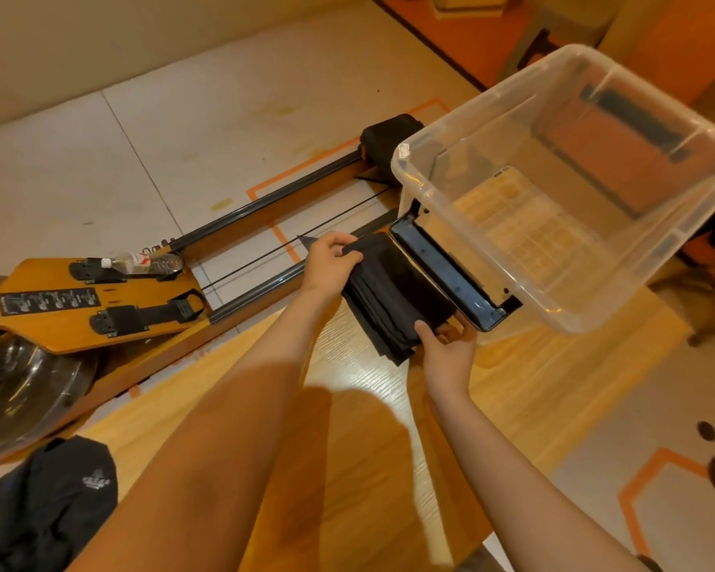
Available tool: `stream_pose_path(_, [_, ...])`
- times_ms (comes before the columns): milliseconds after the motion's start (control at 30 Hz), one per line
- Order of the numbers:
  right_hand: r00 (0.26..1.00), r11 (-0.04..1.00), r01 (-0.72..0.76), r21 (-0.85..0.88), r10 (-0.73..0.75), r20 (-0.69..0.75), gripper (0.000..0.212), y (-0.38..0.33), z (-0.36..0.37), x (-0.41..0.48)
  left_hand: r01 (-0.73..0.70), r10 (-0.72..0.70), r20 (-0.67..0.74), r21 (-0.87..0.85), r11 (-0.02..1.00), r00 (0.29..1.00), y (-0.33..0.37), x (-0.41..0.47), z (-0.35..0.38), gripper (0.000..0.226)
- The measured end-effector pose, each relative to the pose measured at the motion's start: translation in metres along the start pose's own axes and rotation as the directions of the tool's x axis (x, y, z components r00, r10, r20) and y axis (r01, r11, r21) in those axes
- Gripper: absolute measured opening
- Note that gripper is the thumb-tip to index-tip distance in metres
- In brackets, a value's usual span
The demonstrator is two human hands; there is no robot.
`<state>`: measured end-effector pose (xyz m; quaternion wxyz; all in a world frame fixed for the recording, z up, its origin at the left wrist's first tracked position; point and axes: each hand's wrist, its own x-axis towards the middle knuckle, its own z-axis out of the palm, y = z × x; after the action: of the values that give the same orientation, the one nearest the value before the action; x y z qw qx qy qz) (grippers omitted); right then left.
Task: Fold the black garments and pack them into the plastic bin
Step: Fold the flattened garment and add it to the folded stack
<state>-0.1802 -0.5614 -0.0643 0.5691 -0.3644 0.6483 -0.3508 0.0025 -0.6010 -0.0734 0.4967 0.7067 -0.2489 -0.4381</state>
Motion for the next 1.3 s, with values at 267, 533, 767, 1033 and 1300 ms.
stream_pose_path(267, [1.000,0.990,-0.008,-0.138,0.008,0.000,0.042,-0.011,0.005,-0.019,0.016,-0.018,0.013,0.131,0.991,1.000,-0.022,0.002,-0.003,0.029])
stream_pose_path(533, [0.935,0.626,0.325,-0.709,-0.324,0.143,0.040,0.014,-0.007,-0.011,-0.271,0.365,-0.042,0.592,0.759,0.930,-0.026,-0.011,-0.005,0.035])
stream_pose_path(767, [0.739,0.136,0.622,-0.771,-0.426,0.521,0.059,0.026,-0.004,0.003,-0.604,0.495,0.486,0.790,0.102,0.720,-0.036,-0.029,0.022,0.049])
stream_pose_path(1033, [0.736,-0.166,0.582,-0.796,-0.307,0.603,0.078,0.056,-0.009,0.034,-0.428,0.230,0.383,0.882,0.197,0.895,-0.055,-0.015,0.016,0.053])
stream_pose_path(1300, [0.641,-0.149,0.676,-0.721,-0.363,0.676,0.071,0.047,-0.020,0.033,-0.324,0.244,0.267,0.917,0.234,0.932,-0.042,-0.025,0.012,0.059])
